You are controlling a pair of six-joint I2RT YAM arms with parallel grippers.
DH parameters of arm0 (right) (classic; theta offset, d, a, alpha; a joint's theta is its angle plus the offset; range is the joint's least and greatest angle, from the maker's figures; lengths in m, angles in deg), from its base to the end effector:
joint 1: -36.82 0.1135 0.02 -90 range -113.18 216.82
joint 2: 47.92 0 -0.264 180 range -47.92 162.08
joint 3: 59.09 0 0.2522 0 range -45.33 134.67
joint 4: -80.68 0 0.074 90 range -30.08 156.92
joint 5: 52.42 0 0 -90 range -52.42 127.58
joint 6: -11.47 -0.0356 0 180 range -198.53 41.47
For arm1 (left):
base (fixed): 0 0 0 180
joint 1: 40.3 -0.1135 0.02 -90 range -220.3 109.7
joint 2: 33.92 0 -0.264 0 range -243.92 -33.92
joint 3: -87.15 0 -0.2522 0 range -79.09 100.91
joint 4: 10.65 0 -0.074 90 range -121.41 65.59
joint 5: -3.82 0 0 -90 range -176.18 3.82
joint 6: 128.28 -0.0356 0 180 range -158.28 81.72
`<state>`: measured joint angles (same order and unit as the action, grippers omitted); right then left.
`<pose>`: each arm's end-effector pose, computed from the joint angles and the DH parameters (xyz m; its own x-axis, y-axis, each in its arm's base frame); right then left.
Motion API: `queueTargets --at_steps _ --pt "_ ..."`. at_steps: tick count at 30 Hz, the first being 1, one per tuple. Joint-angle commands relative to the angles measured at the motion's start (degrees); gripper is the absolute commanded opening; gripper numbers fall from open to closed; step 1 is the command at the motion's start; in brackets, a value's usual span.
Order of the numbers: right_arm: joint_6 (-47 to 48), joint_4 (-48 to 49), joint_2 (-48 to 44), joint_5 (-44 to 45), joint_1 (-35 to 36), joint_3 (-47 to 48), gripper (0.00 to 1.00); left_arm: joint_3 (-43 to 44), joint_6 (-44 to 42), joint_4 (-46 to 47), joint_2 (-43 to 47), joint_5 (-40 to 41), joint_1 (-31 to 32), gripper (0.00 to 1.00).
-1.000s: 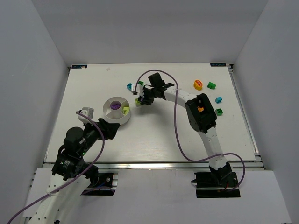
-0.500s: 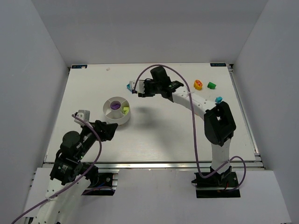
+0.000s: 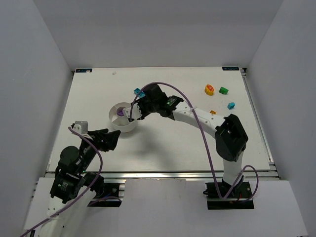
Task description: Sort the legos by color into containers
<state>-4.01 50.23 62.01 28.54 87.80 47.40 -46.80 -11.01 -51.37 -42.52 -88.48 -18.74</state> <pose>0.2804 0.3550 0.2857 0.7249 -0.6172 -0.3060 -0.5650 -0.2786 -0.7766 0.0633 -0.0265 0.3001 -0.2325 -0.4004 -0.8864 0.3352 0.8225 -0.4595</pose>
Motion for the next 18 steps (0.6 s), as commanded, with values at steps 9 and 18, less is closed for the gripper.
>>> queueTargets --at_steps 9,18 --pt "15.2 15.4 -7.0 4.6 3.1 -11.8 0.00 -0.7 0.5 -0.2 1.6 1.3 0.2 0.79" --pt "21.5 21.4 -4.6 7.0 4.5 -11.6 0.00 -0.7 0.8 -0.2 2.9 1.3 0.2 0.80"
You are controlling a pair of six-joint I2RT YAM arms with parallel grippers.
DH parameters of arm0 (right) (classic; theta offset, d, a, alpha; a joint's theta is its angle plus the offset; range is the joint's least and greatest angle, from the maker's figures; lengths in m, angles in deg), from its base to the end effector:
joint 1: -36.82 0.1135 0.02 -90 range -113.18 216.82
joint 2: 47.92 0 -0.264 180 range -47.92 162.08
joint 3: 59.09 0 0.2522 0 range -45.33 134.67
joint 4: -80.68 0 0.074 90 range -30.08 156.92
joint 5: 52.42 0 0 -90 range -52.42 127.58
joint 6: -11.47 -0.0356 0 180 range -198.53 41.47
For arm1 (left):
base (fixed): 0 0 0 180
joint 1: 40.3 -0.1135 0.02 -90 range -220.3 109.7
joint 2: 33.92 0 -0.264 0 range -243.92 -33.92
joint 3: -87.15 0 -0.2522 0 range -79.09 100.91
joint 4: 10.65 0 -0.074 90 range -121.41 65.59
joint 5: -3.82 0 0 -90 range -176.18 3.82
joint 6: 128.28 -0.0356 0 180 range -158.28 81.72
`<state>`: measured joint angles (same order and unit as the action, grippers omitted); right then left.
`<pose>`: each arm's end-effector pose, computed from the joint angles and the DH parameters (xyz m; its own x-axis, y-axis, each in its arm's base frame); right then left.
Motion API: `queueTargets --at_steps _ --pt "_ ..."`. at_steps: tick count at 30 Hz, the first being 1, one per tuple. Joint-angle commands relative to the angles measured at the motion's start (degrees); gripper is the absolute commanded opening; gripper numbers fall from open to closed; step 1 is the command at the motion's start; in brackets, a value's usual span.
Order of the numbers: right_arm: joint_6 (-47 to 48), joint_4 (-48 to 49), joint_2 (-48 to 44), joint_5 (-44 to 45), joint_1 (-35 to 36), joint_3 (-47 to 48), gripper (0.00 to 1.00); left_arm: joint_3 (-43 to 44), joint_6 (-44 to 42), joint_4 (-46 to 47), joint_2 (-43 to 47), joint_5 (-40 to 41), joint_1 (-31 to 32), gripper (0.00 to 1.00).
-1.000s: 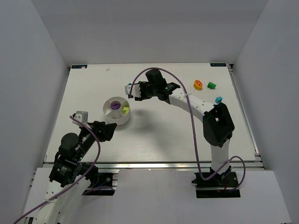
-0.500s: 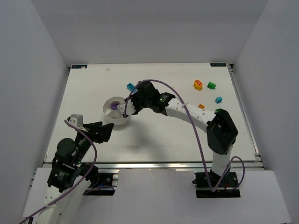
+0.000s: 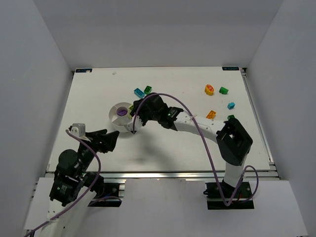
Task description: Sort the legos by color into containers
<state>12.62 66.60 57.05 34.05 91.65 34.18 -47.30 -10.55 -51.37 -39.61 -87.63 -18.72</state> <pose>0.2481 0.3559 0.2698 0.8527 -0.5223 -0.0087 -0.2334 -0.3661 -0.9008 0.0559 -0.0231 0.2997 -0.1944 -0.4233 -0.8849 0.3398 0.8172 -0.4656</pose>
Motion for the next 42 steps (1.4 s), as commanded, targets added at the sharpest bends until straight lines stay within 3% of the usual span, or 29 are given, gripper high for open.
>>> queueTargets --at_steps 1,15,24,30,31,33,36,42 --pt "5.3 5.9 0.9 1.5 0.9 1.5 0.00 -0.2 0.2 -0.2 0.2 0.6 0.2 0.80" --pt "7.1 5.8 3.8 1.5 1.9 0.3 0.06 -0.2 0.3 -0.3 0.9 0.6 0.2 0.80" --pt "8.7 5.6 3.8 1.7 2.1 -3.5 0.16 -0.2 0.4 -0.4 1.0 0.6 0.2 0.80" --pt "8.3 5.7 4.1 1.6 2.4 -3.8 0.37 -0.2 0.4 -0.4 1.0 0.6 0.2 0.80" --pt "8.3 5.8 4.2 1.6 2.4 -3.8 0.47 -0.2 0.4 -0.4 1.0 0.7 0.2 0.80" --pt "8.2 6.0 4.3 1.6 2.3 -3.7 0.53 -0.2 0.4 -0.4 1.0 0.6 0.2 0.80" --pt "8.1 5.9 4.4 1.7 2.3 -3.6 0.75 -0.2 0.5 -0.4 1.1 0.6 0.2 0.80" --pt "7.4 6.4 3.5 2.1 2.3 -2.8 0.77 -0.2 0.5 -0.4 1.0 0.6 0.2 0.80"
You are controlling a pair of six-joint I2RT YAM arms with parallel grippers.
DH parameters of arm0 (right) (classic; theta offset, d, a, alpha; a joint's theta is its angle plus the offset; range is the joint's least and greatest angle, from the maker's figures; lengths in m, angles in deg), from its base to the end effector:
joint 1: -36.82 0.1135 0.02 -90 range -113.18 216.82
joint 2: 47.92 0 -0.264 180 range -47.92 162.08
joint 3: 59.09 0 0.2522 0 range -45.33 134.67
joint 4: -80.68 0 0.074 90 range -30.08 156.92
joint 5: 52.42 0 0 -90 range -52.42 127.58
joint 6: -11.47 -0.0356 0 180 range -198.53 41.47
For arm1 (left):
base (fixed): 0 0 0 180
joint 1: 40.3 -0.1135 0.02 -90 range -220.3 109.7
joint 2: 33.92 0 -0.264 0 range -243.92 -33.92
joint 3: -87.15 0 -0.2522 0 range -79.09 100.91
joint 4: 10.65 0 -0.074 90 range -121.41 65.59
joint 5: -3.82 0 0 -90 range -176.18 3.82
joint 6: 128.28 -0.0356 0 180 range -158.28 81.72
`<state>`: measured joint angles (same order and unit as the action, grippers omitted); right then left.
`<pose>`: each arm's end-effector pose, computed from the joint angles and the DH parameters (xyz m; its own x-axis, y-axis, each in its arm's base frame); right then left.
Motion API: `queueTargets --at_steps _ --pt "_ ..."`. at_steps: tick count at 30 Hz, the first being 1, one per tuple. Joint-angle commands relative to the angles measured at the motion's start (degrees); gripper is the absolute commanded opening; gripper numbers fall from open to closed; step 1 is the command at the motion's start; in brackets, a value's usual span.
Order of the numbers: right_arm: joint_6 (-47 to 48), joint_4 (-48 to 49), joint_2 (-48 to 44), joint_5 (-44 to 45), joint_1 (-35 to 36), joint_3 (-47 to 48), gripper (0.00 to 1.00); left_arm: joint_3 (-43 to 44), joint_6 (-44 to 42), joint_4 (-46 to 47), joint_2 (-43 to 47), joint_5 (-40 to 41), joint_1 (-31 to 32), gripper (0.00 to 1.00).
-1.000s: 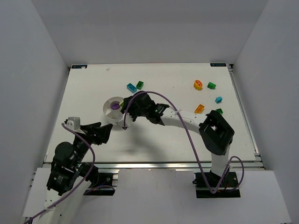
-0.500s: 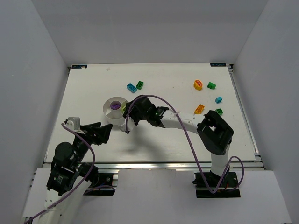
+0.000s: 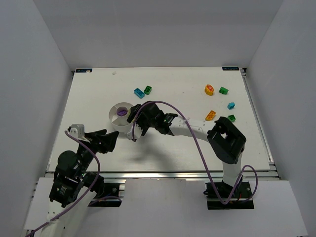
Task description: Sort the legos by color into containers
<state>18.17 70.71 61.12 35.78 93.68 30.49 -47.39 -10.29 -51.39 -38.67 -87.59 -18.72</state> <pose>0.2393 0.3685 0.2252 0.8774 -0.4719 0.0863 -0.1674 -0.4697 -0.8668 0.0533 -0.0220 0.2998 -0.1837 -0.4319 -0.8830 0.3447 0.8130 -0.4693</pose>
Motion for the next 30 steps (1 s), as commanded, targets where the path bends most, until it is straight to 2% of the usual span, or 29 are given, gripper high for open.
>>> queueTargets --at_steps 1,2,4,5,6,7,8,9,10,11,12,13,14,15,16,17,18,19,20,21,22,23,24,25,26,28,29,30 --pt "0.6 2.1 -0.8 0.7 0.3 1.3 0.76 -0.2 0.2 -0.3 0.2 0.5 0.2 0.80" --pt "-0.4 1.7 -1.2 0.8 -0.1 2.7 0.75 -0.3 0.1 0.3 -0.1 0.3 0.2 0.80" --pt "-3.8 -1.6 -2.2 1.5 -1.0 5.3 0.73 -0.6 0.0 1.0 -0.6 -1.0 0.2 0.71" --pt "-9.2 -3.1 -2.8 1.5 -1.2 7.0 0.73 -0.7 -0.3 2.4 -1.7 -2.6 0.2 0.65" --pt "-12.7 -5.7 -4.0 1.5 -1.6 10.3 0.72 -0.6 -0.5 3.1 -2.5 -3.6 0.2 0.58" --pt "-16.5 -9.4 -4.8 1.5 -3.6 12.1 0.70 0.1 -0.6 3.9 -3.9 -4.3 0.2 0.41" --pt "-25.8 -11.2 -5.4 1.5 -4.3 13.7 0.66 0.5 -0.7 5.6 -7.0 -4.8 0.2 0.34" --pt "-31.3 -12.7 -7.0 3.3 -4.7 16.4 0.57 1.2 -0.8 6.8 -8.9 -6.2 0.2 0.27" --pt "-36.8 -13.4 -8.2 4.1 -7.4 16.8 0.41 2.7 -1.2 8.2 -11.0 -7.0 0.2 0.21" --pt "-47.6 -13.6 -9.4 7.0 -8.4 16.6 0.32 3.4 -1.4 10.9 -15.9 -7.8 0.2 0.21" --pt "-52.6 -13.4 -12.3 9.2 -10.2 14.6 0.19 4.2 -1.4 12.3 -18.4 -10.3 0.2 0.21" --pt "-57.1 -12.9 -14.0 10.9 -12.0 13.1 0.00 6.0 -1.6 13.7 -21.1 -11.5 0.2 0.23" --pt "-61.4 -12.3 -15.7 12.4 -14.0 11.1 0.00 7.0 -1.4 16.5 -24.0 -12.6 0.2 0.27" --pt "-69.1 -12.8 -19.1 13.3 -15.0 9.4 0.00 8.1 -1.3 17.8 -30.4 -15.2 0.2 0.36" --pt "-72.3 -14.1 -20.9 11.0 -16.3 6.7 0.00 9.2 -1.0 18.8 -33.7 -16.4 0.2 0.46" --pt "-75.3 -18.5 -23.4 5.1 -20.9 6.2 0.00 12.6 -1.0 19.4 -37.1 -17.3 0.2 0.70" --pt "-81.5 -20.6 -24.2 2.4 -22.4 5.9 0.00 15.0 -0.9 18.6 -44.5 -17.5 0.2 0.79" --pt "-84.0 -23.0 -24.8 -1.2 -23.9 5.8 0.13 17.8 -1.4 17.4 -48.2 -16.9 0.2 0.84" --pt "-86.1 -24.9 -26.1 -9.5 -28.9 5.5 0.32 24.0 -1.9 14.2 -52.1 -16.2 0.2 0.89" --pt "-89.5 -27.1 -26.6 -13.8 -30.6 5.0 0.64 27.3 -2.4 12.2 -59.6 -15.0 0.2 0.91" --pt "-91.1 -27.7 -27.3 -17.7 -33.7 3.2 0.79 30.8 -3.6 10.6 -63.3 -12.6 0.2 0.93" --pt "-92.4 -28.0 -27.9 -26.8 -35.3 2.2 0.89 34.3 -4.1 6.5 -67.2 -11.2 0.2 0.94" --pt "-93.7 -28.2 -28.1 -31.7 -38.4 1.3 0.89 41.6 -4.2 4.2 -70.7 -9.3 0.2 0.95" --pt "-95.9 -27.7 -28.3 -35.9 -40.0 0.2 0.89 44.9 -4.2 2.3 -77.9 -5.0 0.2 0.96" --pt "-96.3 -26.7 -28.5 -43.6 -41.6 -2.1 0.89 48.2 -3.8 -0.8 -81.3 -2.8 0.2 0.96" --pt "-100.9 -22.2 -29.0 -49.1 -45.3 -4.7 0.88 58.0 -1.2 -3.7 -91.1 0.6 0.2 0.96" --pt "-101.1 -20.7 -30.0 -51.7 -46.1 -6.8 0.84 61.3 -0.1 -6.0 -94.4 5.1 0.2 0.96" --pt "-100.5 -20.6 -30.5 -51.4 -47.9 -7.3 0.66 68.2 1.6 -7.9 -97.4 6.8 0.2 0.95"
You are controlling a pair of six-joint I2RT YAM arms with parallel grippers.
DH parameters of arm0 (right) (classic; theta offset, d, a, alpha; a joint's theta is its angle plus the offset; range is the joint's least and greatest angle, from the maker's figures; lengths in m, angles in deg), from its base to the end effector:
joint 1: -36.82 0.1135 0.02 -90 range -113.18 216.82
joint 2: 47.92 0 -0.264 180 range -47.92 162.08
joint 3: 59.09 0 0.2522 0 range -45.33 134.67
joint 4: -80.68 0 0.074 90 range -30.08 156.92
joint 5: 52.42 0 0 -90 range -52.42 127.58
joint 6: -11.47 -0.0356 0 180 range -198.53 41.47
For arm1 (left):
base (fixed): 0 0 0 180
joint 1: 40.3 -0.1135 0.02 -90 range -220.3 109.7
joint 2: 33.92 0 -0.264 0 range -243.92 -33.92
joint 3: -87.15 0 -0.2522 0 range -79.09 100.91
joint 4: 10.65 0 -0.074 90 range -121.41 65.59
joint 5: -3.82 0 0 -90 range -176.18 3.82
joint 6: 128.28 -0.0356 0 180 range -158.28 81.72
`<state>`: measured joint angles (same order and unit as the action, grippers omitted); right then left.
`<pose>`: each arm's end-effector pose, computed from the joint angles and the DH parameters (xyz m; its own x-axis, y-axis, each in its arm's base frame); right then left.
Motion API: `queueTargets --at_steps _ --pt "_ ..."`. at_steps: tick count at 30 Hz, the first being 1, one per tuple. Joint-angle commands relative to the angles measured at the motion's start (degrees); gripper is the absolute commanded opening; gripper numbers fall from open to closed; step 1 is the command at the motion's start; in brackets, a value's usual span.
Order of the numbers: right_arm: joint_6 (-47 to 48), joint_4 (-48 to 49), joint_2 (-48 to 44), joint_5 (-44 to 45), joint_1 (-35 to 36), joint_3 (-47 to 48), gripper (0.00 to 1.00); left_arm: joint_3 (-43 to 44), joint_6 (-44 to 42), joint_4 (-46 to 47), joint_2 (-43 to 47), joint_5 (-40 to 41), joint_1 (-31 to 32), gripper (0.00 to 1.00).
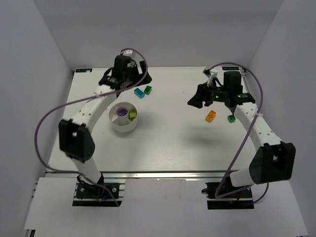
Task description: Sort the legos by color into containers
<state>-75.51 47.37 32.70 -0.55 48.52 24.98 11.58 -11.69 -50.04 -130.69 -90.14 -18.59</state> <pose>0.3061 0.0858 0.3384 -0.4508 -0.1357 -0.8822 -0.7086 0.6554 0.2613 0.3653 -0.1481 0.3517 -0.6265 -0.2312 -0.7443 0.1601 0.8965 -0.4132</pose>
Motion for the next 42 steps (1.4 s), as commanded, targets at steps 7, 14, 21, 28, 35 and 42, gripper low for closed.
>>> queueTargets --at_steps 7,14,21,28,35,42 --pt "-5.1 7.1 -9.0 -13.1 -7.6 -9.5 0.00 35.1 12.6 -20.5 -28.2 17.3 -1.0 0.69" --pt "-3.8 7.3 -12.0 -13.2 -10.1 -11.6 0.02 39.5 16.9 -18.5 -36.6 18.3 -1.0 0.56" --pt "-3.6 7.3 -12.2 -14.0 -11.0 -12.5 0.04 39.6 19.2 -18.8 -39.7 22.4 -1.0 0.73" --pt "-3.3 7.1 -12.4 -13.8 -11.1 -12.6 0.05 39.6 20.6 -19.4 -42.2 23.7 -1.0 0.78" --pt "-3.3 7.2 -12.3 -14.0 -11.1 -12.8 0.05 39.5 21.7 -19.8 -43.0 25.6 -2.0 0.77" --pt "-3.3 7.1 -12.4 -13.8 -12.8 -12.8 0.05 39.6 22.1 -18.8 -44.1 25.9 -2.6 0.74"
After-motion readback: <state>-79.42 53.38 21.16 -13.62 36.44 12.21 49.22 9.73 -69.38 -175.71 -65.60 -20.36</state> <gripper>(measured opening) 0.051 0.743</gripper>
